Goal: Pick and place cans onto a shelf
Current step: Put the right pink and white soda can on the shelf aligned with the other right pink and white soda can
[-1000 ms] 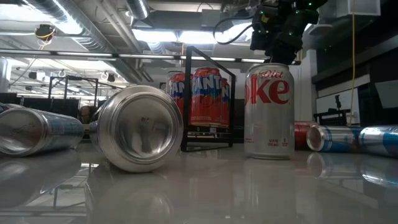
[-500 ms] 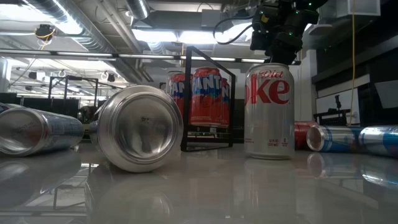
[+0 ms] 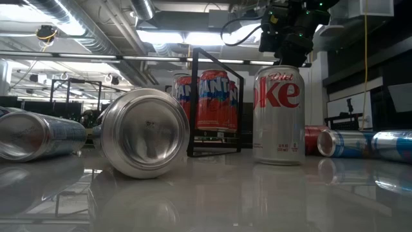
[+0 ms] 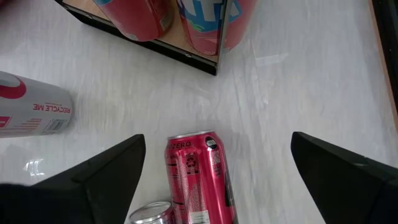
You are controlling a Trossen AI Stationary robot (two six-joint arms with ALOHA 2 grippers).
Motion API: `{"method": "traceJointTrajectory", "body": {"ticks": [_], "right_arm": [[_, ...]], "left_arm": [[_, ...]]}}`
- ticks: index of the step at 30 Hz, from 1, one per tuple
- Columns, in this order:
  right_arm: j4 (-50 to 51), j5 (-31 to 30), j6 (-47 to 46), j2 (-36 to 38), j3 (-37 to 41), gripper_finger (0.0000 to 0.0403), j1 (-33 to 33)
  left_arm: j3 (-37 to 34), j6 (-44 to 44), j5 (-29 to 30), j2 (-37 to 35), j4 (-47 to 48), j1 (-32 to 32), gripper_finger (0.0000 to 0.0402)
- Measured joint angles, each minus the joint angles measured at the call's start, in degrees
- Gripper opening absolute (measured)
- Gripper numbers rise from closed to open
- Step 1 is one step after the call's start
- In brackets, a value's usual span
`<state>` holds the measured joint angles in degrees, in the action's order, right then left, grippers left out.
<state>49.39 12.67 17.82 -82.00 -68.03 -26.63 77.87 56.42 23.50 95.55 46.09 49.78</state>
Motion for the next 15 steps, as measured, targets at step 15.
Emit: {"method": "traceJointTrajectory", "body": {"ticks": [15], "right_arm": [[-0.02,0.0,0.0,0.0,0.0,0.039,-0.01]], "left_arm": [[0.0,-0.02,2.06,0.0,2.97,0.04,0.0284]]}}
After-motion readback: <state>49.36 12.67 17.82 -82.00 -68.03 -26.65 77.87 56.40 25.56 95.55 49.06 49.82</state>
